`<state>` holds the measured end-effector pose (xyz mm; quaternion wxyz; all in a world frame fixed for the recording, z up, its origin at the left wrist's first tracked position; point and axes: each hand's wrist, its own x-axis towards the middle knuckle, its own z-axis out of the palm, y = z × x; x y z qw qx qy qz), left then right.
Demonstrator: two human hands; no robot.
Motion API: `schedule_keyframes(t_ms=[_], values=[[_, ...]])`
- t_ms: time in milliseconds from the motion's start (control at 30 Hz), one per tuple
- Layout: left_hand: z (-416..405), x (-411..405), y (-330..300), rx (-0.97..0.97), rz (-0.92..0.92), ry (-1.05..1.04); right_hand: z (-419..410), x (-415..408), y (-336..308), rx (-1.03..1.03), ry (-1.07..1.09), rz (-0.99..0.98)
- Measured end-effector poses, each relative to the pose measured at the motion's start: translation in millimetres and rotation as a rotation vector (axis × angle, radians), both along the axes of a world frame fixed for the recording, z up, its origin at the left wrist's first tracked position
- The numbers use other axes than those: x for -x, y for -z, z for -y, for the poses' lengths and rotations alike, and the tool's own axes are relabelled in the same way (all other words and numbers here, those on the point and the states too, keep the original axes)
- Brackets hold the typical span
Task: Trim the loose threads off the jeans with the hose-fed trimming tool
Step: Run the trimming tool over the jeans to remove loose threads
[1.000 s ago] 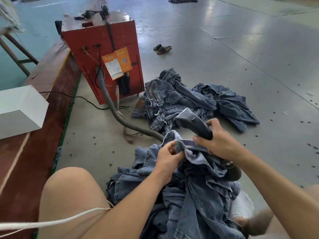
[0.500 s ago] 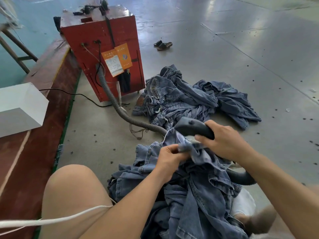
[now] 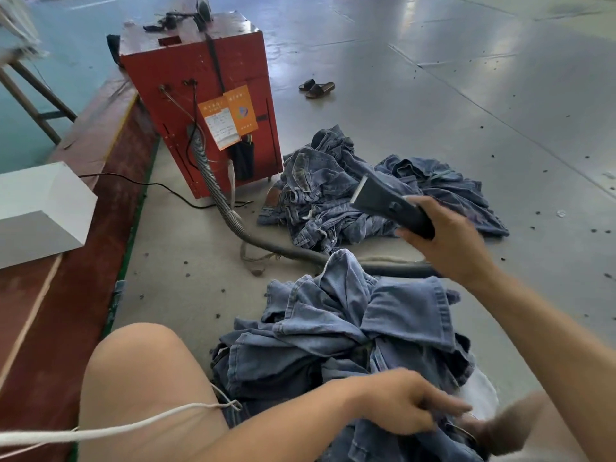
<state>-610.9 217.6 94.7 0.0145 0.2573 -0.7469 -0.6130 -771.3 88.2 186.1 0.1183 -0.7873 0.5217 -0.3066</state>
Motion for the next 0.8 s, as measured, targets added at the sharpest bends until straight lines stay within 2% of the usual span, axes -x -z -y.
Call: schedule_keyframes(t_ms=[33, 67, 133, 200, 267, 333, 500, 600, 633, 700, 767, 800], values=[[3, -1, -2, -0.069, -0.038, -0.107, 1, -4, 8, -0.112, -0.021, 0.009], [11, -4, -5, -0.160, -0.099, -0.297, 1, -7, 18, -0.237, -0.013, -0.021], [35, -20, -7, -0.223, -0.204, -0.812, -4, -11, 44, -0.463, 0.033, -0.183], [65, -51, 3, -0.122, -0.168, -1.279, -13, -13, 66, -0.632, 0.025, -0.320], [88, -80, 18, -0.068, -0.023, -1.500, -20, -11, 80, -0.703, -0.003, -0.390], [102, -96, 35, -0.066, 0.110, -1.450, -21, -8, 84, -0.730, -0.002, -0.412], [116, -96, 66, 0.022, 0.425, -0.943, -21, 11, 79, -0.804, 0.044, -0.275], [117, -96, 70, 0.107, 0.639, -0.894, -25, 16, 80, -0.811, 0.023, -0.171], [116, -95, 68, 0.157, 0.639, -0.908, -25, 15, 80, -0.793, 0.032, -0.161], [118, -95, 67, 0.210, 0.483, -0.997, -25, 12, 80, -0.728, 0.066, -0.113], [113, -91, 57, 0.087, 0.208, -1.145, -22, 10, 73, -0.638, 0.079, -0.037], [110, -88, 50, -0.054, 0.068, -1.247, -21, 10, 68, -0.587, 0.074, -0.014]])
